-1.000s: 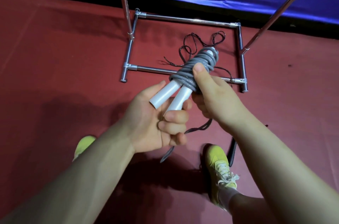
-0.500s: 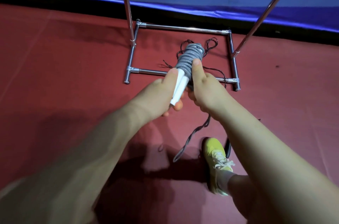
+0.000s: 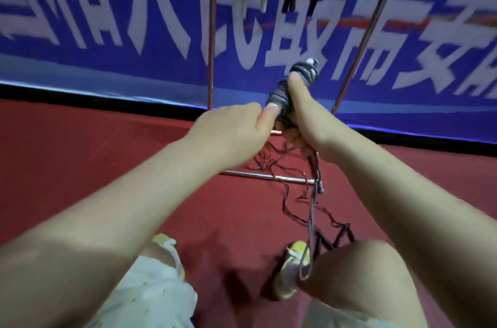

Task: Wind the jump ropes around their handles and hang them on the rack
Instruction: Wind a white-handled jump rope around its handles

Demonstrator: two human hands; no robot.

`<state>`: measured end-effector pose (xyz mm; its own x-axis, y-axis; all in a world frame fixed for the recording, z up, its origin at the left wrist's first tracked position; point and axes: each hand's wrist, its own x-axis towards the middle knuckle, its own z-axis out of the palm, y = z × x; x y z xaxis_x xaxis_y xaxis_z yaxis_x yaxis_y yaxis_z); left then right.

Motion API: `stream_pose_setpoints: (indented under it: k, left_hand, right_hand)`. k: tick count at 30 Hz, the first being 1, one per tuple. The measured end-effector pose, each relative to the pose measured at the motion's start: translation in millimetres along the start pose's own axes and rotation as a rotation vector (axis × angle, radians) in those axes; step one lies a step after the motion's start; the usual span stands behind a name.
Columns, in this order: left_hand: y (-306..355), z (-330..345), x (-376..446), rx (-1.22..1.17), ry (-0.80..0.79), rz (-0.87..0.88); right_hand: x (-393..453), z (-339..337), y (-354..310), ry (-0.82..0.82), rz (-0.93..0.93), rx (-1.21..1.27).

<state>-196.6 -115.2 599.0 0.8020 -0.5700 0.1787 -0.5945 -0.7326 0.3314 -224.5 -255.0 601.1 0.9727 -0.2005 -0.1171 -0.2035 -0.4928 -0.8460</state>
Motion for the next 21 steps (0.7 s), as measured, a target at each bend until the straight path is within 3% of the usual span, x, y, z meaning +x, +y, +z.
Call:
stream_pose_setpoints:
  k: [3, 5, 6, 9, 11, 15, 19, 21]
  left_hand:
    - [14, -29, -31, 0.268, 0.208, 0.068]
    - [21, -49, -56, 0.222, 0.253, 0.078]
    - [23, -61, -66, 0.080, 0.220, 0.040]
    - [25, -104, -99, -0.870, -0.173, -0.075]
    - [23, -128, -120, -1.295, -0.361, -0.008]
    - [33, -149, -143, -1.708, -0.516, 0.197]
    - [52, -174, -139, -1.833, -0.774, 0.466]
    - [56, -186, -142, -1.849, -0.895, 0.499]
  right_hand:
    - [-39, -4, -37, 0.012, -0.103, 0.014]
    - [-66, -2, -56, 0.057, -0.193, 0.023]
    - [-78, -1, -67, 0.075, -0.238, 0.028]
    - [-105, 2, -92, 0.053, -0.321, 0.158]
    - [-127, 3, -110, 0.036, -0.394, 0.316]
    - [-157, -1, -156, -0.088, -0.555, 0.592]
    - [-169, -22, -199, -0.182, -0.708, 0.433]
    - [-172, -33, -209, -0.194, -0.723, 0.351]
